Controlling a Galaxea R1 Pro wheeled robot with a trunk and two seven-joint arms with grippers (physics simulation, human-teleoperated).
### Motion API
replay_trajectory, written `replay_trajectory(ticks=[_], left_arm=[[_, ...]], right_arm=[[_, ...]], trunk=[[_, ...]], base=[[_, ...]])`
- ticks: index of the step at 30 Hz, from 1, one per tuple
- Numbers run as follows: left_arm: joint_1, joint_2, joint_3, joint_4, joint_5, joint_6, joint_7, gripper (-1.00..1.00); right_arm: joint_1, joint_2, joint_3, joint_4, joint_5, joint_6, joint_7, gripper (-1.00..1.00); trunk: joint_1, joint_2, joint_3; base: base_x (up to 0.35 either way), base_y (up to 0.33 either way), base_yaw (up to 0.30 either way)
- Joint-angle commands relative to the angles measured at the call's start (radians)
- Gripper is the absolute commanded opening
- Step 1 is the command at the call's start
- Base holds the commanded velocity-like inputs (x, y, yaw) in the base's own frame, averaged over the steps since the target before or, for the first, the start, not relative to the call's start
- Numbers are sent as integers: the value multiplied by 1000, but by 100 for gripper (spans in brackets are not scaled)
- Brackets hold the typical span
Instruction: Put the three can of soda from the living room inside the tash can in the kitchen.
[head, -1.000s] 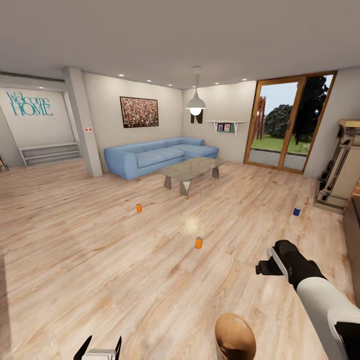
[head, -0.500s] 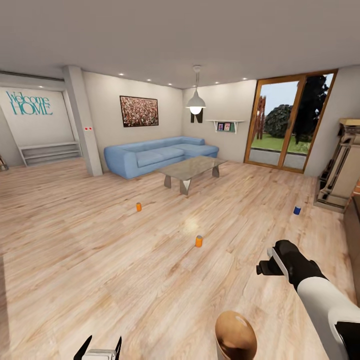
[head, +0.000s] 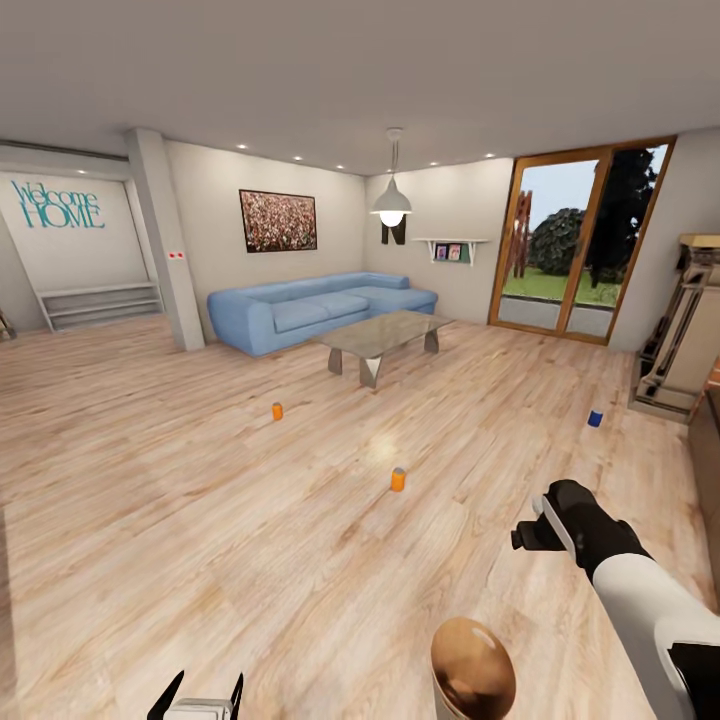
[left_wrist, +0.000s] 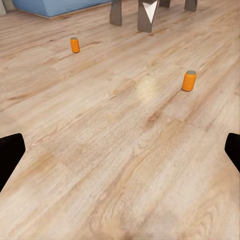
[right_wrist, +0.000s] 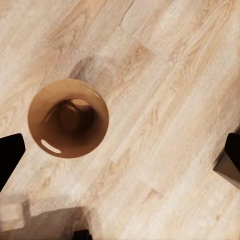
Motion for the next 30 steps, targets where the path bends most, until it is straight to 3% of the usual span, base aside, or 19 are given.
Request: replay_trajectory(ticks=[1, 30], left_arm=[[0, 0, 0, 0, 0, 0, 0, 100], [0, 0, -3, -2, 0, 3, -1, 100]], right_arm=[[0, 0, 0, 0, 0, 0, 0, 100], [0, 6, 3, 0, -3, -10, 0, 100]], trunk=[[4, -7, -3], [115, -210, -94]], base=[[0, 0, 0], [0, 0, 0]])
